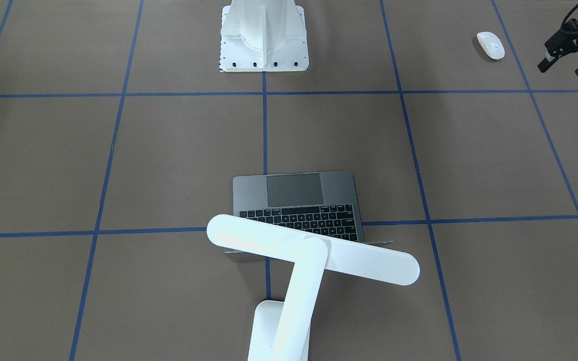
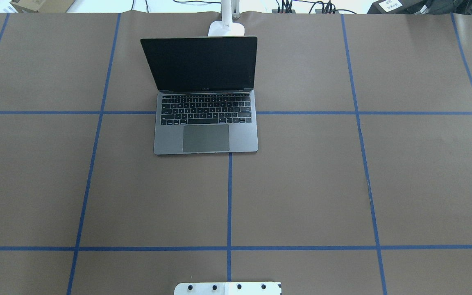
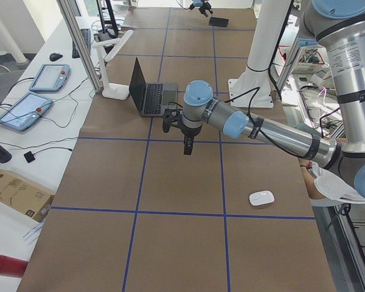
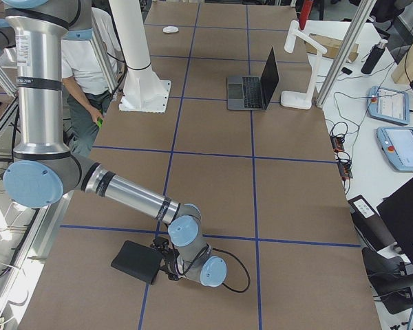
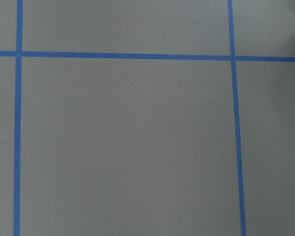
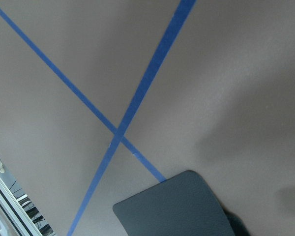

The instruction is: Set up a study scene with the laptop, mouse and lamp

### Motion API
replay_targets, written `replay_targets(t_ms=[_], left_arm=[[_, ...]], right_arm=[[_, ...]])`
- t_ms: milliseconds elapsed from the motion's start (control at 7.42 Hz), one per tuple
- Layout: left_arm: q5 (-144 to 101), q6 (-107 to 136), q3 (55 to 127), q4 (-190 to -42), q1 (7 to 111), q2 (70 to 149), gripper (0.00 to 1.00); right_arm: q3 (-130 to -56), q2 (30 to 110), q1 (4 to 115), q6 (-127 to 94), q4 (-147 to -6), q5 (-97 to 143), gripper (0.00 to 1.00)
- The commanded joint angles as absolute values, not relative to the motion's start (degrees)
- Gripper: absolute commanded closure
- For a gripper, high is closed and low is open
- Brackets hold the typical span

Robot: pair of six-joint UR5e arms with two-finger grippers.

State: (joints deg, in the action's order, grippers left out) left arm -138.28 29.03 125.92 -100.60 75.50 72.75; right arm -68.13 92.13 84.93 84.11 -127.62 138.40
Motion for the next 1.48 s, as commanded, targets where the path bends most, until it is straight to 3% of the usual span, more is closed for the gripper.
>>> replay_targets(t_ms=[0, 270, 1348], left_arm=[[-138.2, 29.1, 127.1, -100.6, 76.3, 72.6, 0.00], [-138.2, 29.1, 127.2, -100.6, 76.6, 72.7, 0.00], [-138.3, 29.1, 129.4, -100.4, 79.1, 72.2, 0.00]], right_arm=[[-67.9, 92.2, 84.9, 87.5, -125.4, 138.0, 0.02], [-64.2, 92.0, 84.8, 87.7, -120.0, 137.0, 0.02], [-64.1, 94.3, 84.7, 87.5, -120.0, 138.0, 0.02]])
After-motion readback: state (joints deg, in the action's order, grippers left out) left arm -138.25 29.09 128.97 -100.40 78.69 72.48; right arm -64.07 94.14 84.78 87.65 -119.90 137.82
